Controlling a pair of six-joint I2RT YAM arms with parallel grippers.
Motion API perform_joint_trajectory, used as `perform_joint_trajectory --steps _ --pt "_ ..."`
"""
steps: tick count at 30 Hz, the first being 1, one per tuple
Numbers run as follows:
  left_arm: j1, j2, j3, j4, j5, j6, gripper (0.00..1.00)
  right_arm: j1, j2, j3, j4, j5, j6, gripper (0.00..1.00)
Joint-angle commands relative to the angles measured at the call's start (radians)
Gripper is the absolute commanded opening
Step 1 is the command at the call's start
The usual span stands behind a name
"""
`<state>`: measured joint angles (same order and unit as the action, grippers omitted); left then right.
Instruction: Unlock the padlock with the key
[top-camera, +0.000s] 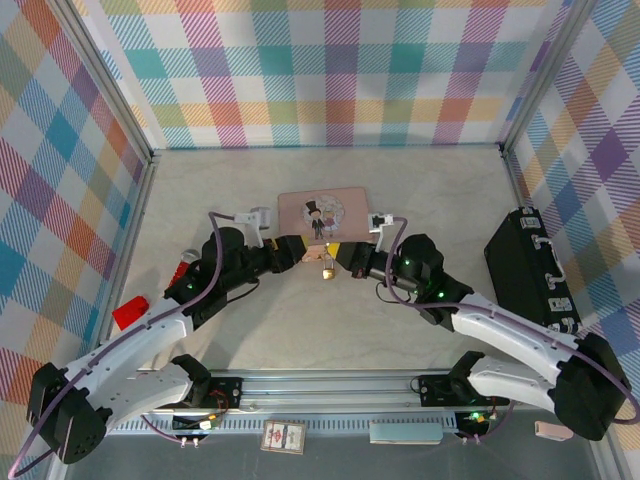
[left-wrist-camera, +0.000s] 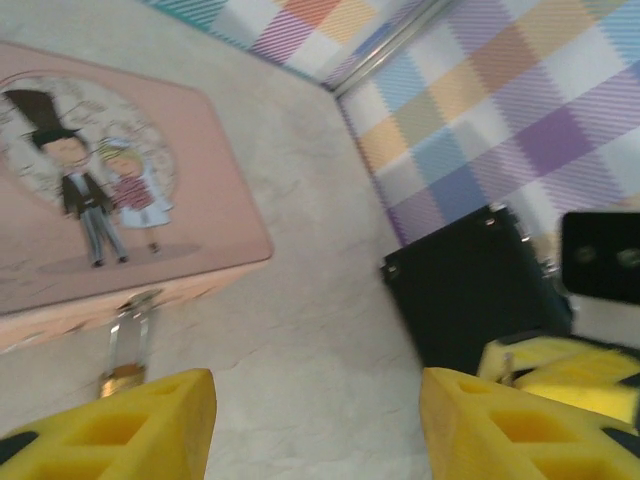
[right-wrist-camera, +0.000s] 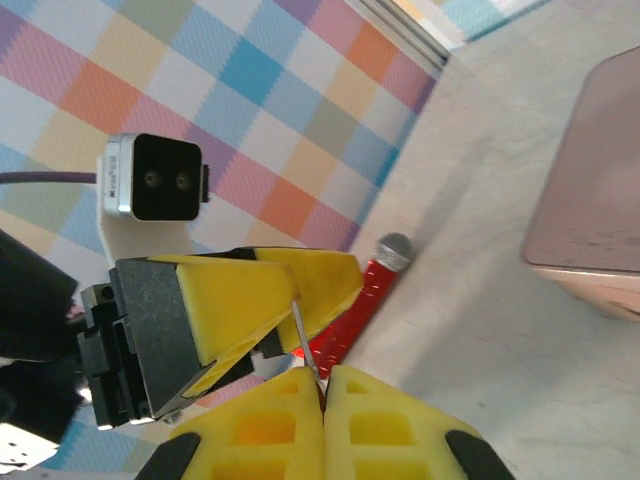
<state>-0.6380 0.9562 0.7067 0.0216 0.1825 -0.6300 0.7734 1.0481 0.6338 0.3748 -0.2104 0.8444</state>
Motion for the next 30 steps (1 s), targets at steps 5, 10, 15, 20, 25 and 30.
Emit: perform_joint_trajectory --steps 5,10,15,20,25,30 --pt "0.002 0.027 0.034 -0.279 -0.087 0.084 0.55 -0.005 -0.051 0.102 -0.436 0.042 -0.188 0.00" --pt "-0.065 0.122 -0.015 -0.172 -0.090 0.060 0.57 -0.005 -0.097 0.070 -0.491 0.063 -0.203 0.00" --pt "-0.118 0.252 -0.064 0.037 -0.133 0.040 0.59 -0.005 -0.132 0.021 -0.484 0.078 -0.190 0.00" --pt "-0.121 0.380 -0.098 0.220 -0.167 0.031 0.62 -0.005 -0.188 -0.011 -0.500 0.104 -0.192 0.00" --pt "-0.120 0.518 -0.118 0.370 -0.205 0.031 0.65 -0.005 -0.234 -0.044 -0.500 0.106 -0.191 0.00" --pt "-0.137 0.647 -0.099 0.482 -0.216 0.014 0.64 -0.005 -0.277 -0.088 -0.479 0.111 -0.177 0.00"
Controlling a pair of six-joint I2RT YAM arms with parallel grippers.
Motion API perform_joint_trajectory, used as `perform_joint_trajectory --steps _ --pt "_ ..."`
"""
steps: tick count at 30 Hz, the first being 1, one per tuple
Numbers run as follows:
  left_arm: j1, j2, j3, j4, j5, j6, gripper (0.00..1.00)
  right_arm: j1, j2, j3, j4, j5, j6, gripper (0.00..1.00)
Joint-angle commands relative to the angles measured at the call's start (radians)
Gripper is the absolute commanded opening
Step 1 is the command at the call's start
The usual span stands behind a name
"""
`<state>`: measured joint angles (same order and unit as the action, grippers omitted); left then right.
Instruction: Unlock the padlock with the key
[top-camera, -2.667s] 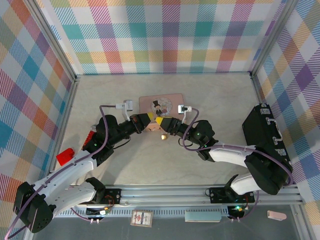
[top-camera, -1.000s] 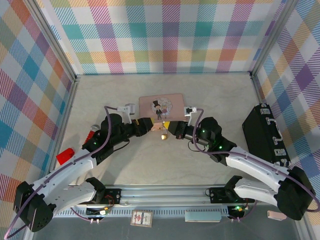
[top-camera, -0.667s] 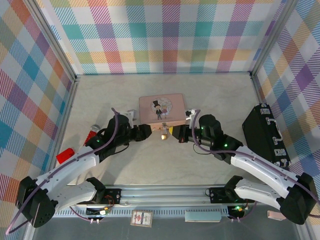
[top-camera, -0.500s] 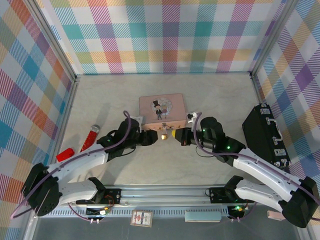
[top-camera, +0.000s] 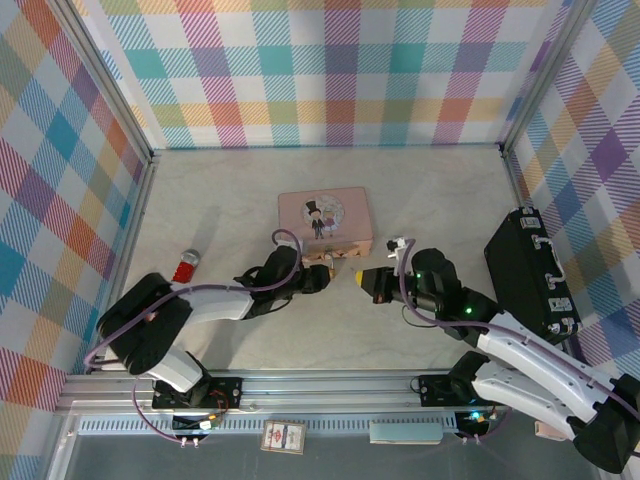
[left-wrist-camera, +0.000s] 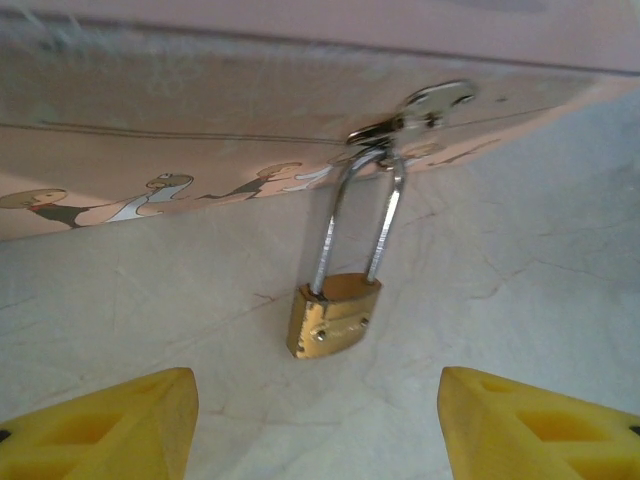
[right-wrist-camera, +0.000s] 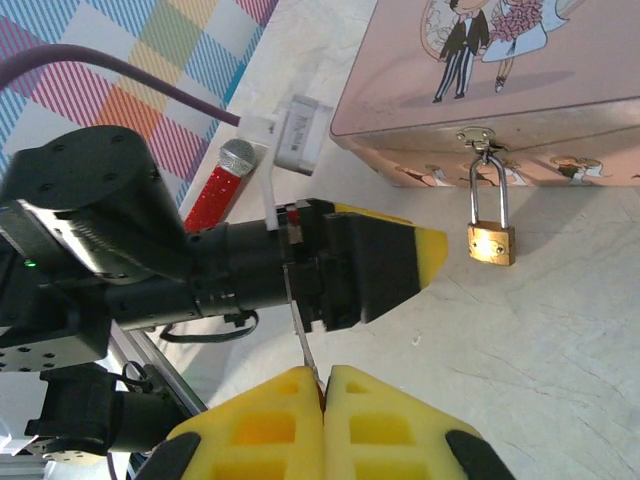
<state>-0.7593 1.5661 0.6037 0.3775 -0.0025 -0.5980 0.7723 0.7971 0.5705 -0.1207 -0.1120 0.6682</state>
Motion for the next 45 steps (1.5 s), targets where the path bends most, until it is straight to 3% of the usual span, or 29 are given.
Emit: perform_joint_trajectory --steps 1,9,17,34,45 --pt "-0.020 0.058 0.012 0.136 -0.041 -0.024 0.64 -0.004 -0.035 -0.034 0.018 0.012 0.004 0.00" --pt "-0.072 0.158 0.084 0.144 -0.161 -0.051 0.60 -0.007 -0.088 -0.077 0.018 0.008 0.006 0.00" --pt "-0.075 0.250 0.110 0.201 -0.168 -0.081 0.49 -0.011 -0.119 -0.089 0.013 -0.002 0.001 0.00" --pt "-0.104 0.200 0.067 0.207 -0.203 -0.088 0.16 -0.018 -0.119 -0.127 0.041 -0.010 0.057 0.00" --pt "-0.110 0.150 0.067 0.158 -0.212 -0.108 0.07 -0.054 -0.028 -0.158 0.082 -0.057 0.175 0.00"
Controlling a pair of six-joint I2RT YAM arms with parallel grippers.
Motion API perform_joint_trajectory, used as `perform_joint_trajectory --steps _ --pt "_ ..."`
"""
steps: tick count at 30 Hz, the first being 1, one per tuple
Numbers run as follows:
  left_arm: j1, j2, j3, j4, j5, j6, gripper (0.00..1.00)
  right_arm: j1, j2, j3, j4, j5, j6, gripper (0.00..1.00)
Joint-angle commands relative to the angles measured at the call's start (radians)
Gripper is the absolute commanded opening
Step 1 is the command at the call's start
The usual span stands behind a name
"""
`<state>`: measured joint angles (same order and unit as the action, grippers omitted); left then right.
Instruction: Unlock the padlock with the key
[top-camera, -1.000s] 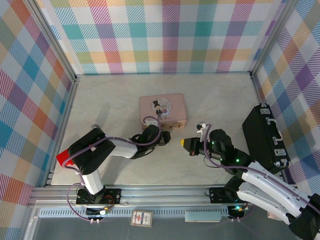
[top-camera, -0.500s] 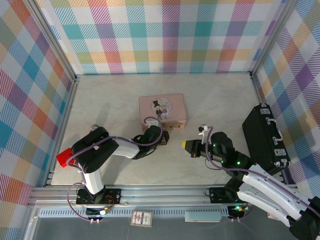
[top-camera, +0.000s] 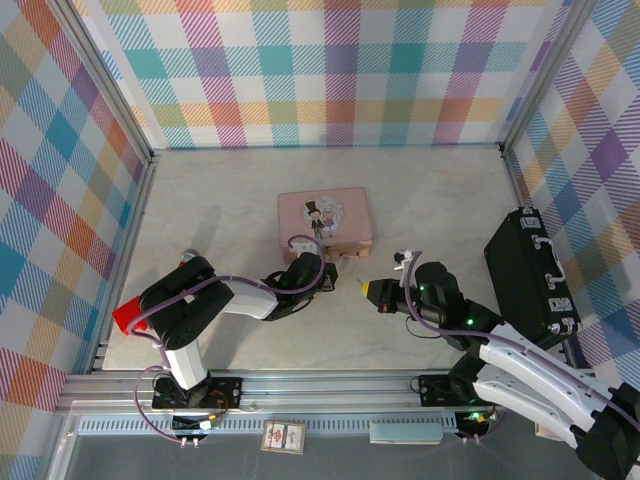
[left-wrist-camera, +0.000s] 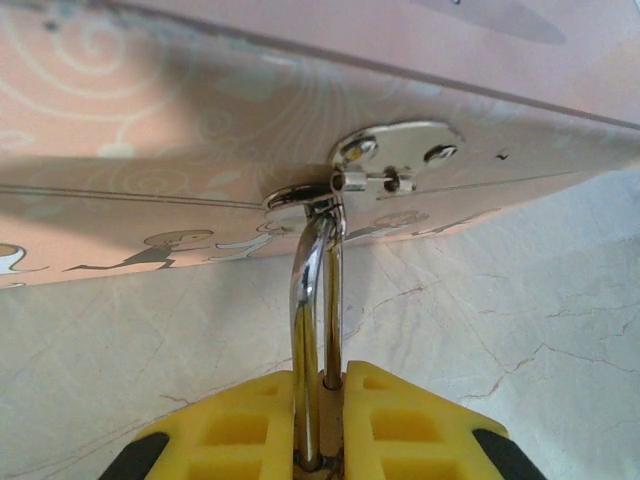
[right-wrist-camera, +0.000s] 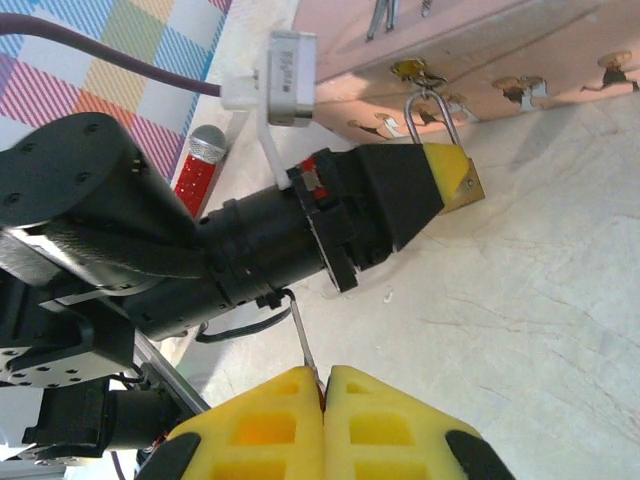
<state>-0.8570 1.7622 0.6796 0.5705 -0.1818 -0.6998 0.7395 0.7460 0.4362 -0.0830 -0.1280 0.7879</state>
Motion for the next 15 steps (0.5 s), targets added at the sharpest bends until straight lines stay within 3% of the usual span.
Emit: perform_joint_trajectory --steps 1,15 --pt "-0.013 -0.054 -0.010 -0.041 -0.032 -0.010 0.07 -0.034 0.042 -0.033 0.067 -0.064 0.069 0.00" --pt "-0.013 -0.099 0.053 -0.160 0.013 -0.045 0.04 -0.108 0.245 -0.101 0.301 -0.206 0.206 0.00"
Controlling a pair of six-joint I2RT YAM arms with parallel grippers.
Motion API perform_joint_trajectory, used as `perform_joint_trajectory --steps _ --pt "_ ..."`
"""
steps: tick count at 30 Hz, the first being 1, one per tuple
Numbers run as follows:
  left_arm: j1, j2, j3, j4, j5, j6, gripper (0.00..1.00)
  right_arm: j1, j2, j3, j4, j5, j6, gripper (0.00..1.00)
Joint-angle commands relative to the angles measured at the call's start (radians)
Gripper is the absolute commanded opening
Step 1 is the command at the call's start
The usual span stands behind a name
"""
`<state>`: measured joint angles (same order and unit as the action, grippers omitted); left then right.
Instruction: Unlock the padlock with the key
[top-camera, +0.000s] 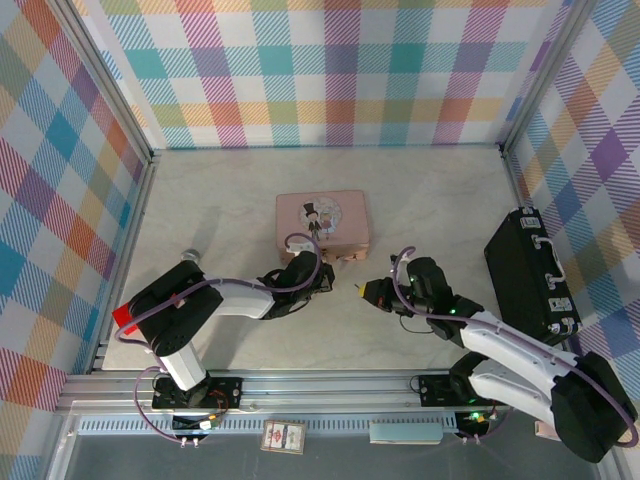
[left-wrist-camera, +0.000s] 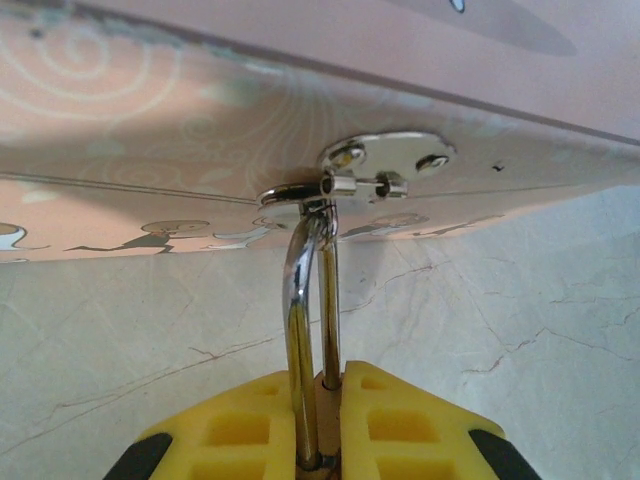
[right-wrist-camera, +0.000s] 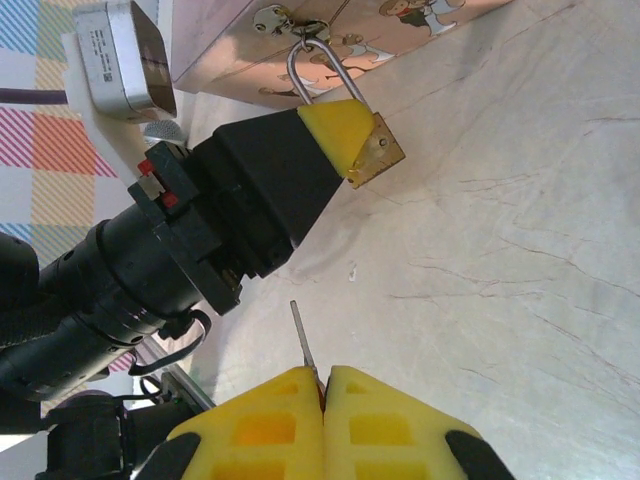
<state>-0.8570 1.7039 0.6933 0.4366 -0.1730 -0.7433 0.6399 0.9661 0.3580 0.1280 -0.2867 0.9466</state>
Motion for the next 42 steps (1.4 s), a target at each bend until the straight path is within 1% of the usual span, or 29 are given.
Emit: perform_joint_trajectory --steps 1,6,14,26,31,38,42 --pt "-0.013 -0.044 0.047 -0.043 0.009 -0.008 0.04 -0.012 0.041 -0.029 0.104 -0.054 0.057 0.00" --pt "-0.008 -0.047 0.086 -0.111 0.035 -0.040 0.03 -0.019 0.122 -0.040 0.161 -0.074 0.085 0.00" --pt "0.024 -0.051 0.090 -0.127 0.100 -0.108 0.02 -0.033 0.272 -0.056 0.329 -0.123 0.136 0.00" --pt "0.064 -0.049 0.054 -0.056 0.171 -0.197 0.01 -0.043 0.478 -0.059 0.598 -0.171 0.237 0.00" --pt "0.072 -0.049 0.043 -0.032 0.184 -0.214 0.01 -0.057 0.549 -0.066 0.689 -0.181 0.274 0.00" --pt "0.080 -0.058 0.023 -0.010 0.186 -0.230 0.01 -0.069 0.618 -0.066 0.773 -0.184 0.307 0.00" --pt "0.081 -0.057 0.010 0.021 0.190 -0.250 0.01 -0.074 0.685 -0.069 0.866 -0.189 0.357 0.00"
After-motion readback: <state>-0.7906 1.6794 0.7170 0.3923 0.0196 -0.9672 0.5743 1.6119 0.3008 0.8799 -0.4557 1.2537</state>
